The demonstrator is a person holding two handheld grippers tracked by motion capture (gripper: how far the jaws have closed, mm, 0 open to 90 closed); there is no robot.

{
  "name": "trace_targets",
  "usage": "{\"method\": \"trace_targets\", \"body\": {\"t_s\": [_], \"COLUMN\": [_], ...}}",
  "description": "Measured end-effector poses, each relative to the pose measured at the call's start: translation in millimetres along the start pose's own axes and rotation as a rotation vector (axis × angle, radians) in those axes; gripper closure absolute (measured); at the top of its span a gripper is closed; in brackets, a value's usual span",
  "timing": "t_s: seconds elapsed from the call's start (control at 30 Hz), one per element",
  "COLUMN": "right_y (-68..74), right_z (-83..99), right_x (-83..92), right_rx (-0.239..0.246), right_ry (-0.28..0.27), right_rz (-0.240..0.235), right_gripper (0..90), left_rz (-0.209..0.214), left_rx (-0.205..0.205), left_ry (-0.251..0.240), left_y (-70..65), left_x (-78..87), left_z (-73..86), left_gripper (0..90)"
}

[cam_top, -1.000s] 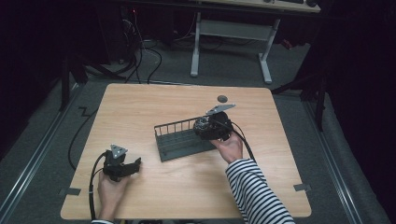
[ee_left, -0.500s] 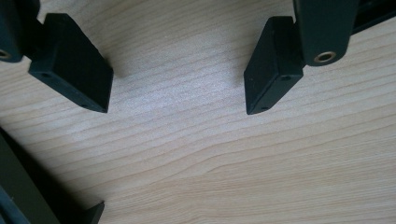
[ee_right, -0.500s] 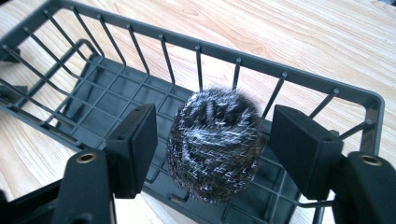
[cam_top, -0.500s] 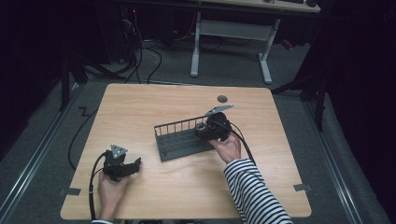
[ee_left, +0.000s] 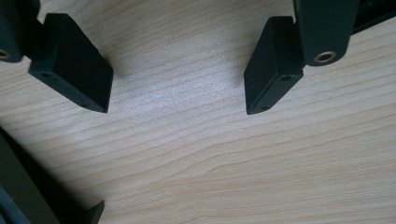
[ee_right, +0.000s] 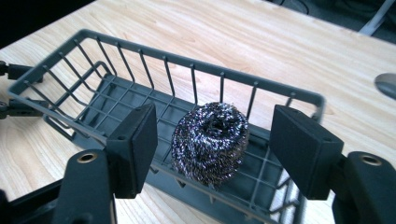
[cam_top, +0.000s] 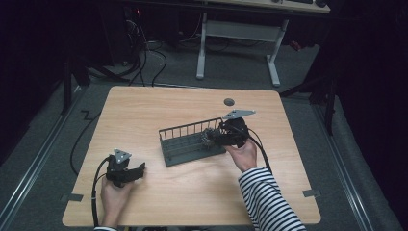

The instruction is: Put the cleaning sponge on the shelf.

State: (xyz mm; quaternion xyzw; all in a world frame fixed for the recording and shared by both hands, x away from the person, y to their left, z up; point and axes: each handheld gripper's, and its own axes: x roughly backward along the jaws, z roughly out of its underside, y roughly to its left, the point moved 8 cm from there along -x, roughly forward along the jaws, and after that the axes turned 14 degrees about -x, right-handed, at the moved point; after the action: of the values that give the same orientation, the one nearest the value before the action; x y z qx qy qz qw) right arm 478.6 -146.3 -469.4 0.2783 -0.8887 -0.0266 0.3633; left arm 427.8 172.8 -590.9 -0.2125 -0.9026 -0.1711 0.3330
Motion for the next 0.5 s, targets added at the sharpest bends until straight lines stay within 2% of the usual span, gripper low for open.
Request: {"method": "trace_targets", "body": {"t_s": [0.23,0.4,0.43,0.5], "right_y": [-7.1,-18.4,-21.1,-21.3], "right_z": [1.1,9.3,10.7,10.5], "right_x": [20.1,34.2,41.7,44.7], "right_rx": [-0.004,-0.047,-0.062,-0.063], "right_ry": [-0.039,-0.048,-0.052,-0.059], "right_rz": [0.001,0.013,0.018,0.019], "right_gripper": [35.1,36.0,36.2,36.3], "left_rz": [0.0,0.0,0.0,0.0], "left_rx": [0.0,0.0,0.0,0.0], "left_ry": [0.0,0.0,0.0,0.0], "left_y": [0.0,0.0,0.0,0.0], "left_x": [0.0,0.0,0.0,0.0], "left_z": [0.0,0.0,0.0,0.0], "left_gripper": [24.4,24.4,24.4,24.4]}}
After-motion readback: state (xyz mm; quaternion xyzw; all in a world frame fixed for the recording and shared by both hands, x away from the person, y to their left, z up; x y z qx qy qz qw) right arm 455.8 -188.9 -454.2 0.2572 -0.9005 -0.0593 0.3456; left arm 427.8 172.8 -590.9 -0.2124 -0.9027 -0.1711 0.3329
